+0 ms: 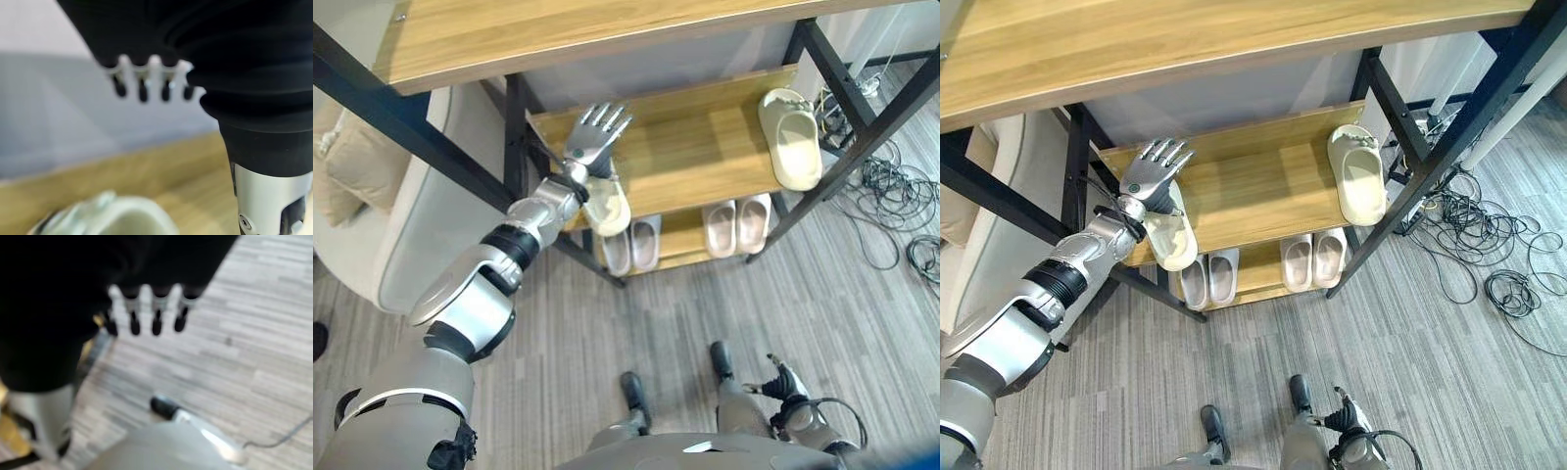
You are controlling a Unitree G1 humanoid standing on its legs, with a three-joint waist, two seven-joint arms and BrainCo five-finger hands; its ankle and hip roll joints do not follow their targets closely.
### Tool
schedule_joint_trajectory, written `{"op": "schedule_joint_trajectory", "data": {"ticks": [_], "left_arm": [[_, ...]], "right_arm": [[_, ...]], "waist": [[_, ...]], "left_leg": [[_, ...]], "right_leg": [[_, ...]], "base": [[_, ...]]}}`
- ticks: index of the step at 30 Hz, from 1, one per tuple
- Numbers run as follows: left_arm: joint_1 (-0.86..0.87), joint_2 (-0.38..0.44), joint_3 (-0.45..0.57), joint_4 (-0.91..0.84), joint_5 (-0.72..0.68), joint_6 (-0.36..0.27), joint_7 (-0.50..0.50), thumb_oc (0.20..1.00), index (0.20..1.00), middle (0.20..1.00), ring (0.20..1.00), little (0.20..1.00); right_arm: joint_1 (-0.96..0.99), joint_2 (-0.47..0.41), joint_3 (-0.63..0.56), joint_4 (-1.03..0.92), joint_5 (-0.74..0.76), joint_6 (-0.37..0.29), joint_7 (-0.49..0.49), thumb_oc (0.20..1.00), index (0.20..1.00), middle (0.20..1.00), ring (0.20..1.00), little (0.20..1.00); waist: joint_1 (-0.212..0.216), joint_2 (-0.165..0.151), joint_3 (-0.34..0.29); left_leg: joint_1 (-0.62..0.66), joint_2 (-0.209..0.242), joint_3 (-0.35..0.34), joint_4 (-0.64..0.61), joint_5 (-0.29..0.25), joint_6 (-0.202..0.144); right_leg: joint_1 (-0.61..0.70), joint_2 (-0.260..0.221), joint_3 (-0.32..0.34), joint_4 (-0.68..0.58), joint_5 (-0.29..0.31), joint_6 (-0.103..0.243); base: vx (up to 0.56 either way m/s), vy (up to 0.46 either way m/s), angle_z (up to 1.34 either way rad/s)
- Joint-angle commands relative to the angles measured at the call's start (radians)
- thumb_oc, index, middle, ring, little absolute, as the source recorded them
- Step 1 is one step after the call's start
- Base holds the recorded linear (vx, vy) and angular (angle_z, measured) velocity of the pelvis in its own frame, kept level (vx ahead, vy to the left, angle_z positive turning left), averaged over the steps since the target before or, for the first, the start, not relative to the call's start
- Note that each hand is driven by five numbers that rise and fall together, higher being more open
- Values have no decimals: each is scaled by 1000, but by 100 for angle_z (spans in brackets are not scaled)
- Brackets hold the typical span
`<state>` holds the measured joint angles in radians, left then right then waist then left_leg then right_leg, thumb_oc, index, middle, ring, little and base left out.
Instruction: Arrange the slippers neatly on the shoe rack.
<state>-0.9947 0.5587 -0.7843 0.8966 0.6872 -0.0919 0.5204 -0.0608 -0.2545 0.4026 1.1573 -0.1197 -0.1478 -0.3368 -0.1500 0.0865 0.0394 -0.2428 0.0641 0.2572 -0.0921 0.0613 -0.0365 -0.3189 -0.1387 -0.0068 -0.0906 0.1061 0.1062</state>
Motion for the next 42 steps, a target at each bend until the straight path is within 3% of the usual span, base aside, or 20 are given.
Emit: {"op": "schedule_joint_trajectory", "data": {"ticks": [1, 14, 17, 19, 20, 21, 26, 32, 42], "left_arm": [[-117, 52, 54, 49, -39, 13, 14, 1000, 1000, 1000, 1000, 1000], [-177, 31, 78, 160, -75, 66, 31, 1000, 1000, 1000, 1000, 1000], [-231, 20, 31, 212, 20, 133, 41, 1000, 1000, 1000, 1000, 1000], [-244, 15, 20, 219, 32, 145, 34, 1000, 1000, 1000, 1000, 1000], [-251, 2, 15, 231, 50, 157, 26, 859, 859, 859, 859, 859], [-252, -4, 15, 236, 59, 166, 25, 200, 200, 200, 200, 200], [-233, -69, 5, 274, 121, 213, 44, 200, 200, 200, 200, 200], [-208, -134, 9, 281, 138, 222, 53, 200, 200, 200, 200, 200], [-210, -262, 50, 230, 5, 153, 71, 200, 200, 200, 200, 200]], "right_arm": [[-38, 14, 7, 4, 7, -19, -22, 1000, 1000, 1000, 1000, 1000], [-81, 21, 20, 4, 15, -11, -34, 1000, 1000, 1000, 1000, 1000], [-97, 20, 28, -4, 14, -18, -43, 1000, 1000, 1000, 1000, 1000], [-101, 18, 31, -7, 15, -19, -43, 1000, 1000, 1000, 1000, 1000], [-105, 19, 36, -14, 17, -21, -44, 1000, 1000, 1000, 1000, 1000], [-107, 21, 39, -20, 15, -21, -48, 1000, 1000, 1000, 1000, 1000], [-129, 19, 68, -35, 5, -29, -52, 1000, 1000, 1000, 1000, 1000], [-137, 15, 85, -42, 3, -34, -58, 1000, 1000, 1000, 1000, 1000], [-162, 5, 81, -21, 17, -11, -51, 1000, 1000, 1000, 1000, 1000]], "waist": [[7, -8, 14], [16, -14, 37], [15, -13, 41], [15, -13, 43], [14, -13, 45], [14, -14, 46], [8, -18, 57], [3, -21, 62], [-12, -3, 60]], "left_leg": [[-74, 42, -119, 5, 28, -93], [-116, 46, -130, 5, 41, -95], [-122, 48, -131, 5, 41, -96], [-121, 48, -131, 5, 41, -96], [-122, 49, -132, 5, 40, -96], [-122, 49, -132, 5, 40, -96], [-132, 55, -132, 5, 41, -97], [-139, 59, -127, 5, 42, -97], [-137, 65, -105, 5, 45, -105]], "right_leg": [[-12, -77, -39, 11, 20, 104], [-51, -74, -48, 17, 28, 102], [-57, -73, -49, 16, 29, 103], [-58, -73, -49, 16, 29, 104], [-60, -72, -49, 16, 29, 104], [-61, -71, -49, 16, 28, 103], [-75, -66, -45, 20, 28, 102], [-87, -64, -38, 23, 28, 100], [-114, -62, -13, 35, 27, 99]], "base": [[-18, 6, 4], [1, 0, 0], [4, 2, 4], [0, 0, 0], [0, 0, 0], [0, 0, 0], [0, 0, 0], [-3, -5, 0], [-9, -38, -3]]}}
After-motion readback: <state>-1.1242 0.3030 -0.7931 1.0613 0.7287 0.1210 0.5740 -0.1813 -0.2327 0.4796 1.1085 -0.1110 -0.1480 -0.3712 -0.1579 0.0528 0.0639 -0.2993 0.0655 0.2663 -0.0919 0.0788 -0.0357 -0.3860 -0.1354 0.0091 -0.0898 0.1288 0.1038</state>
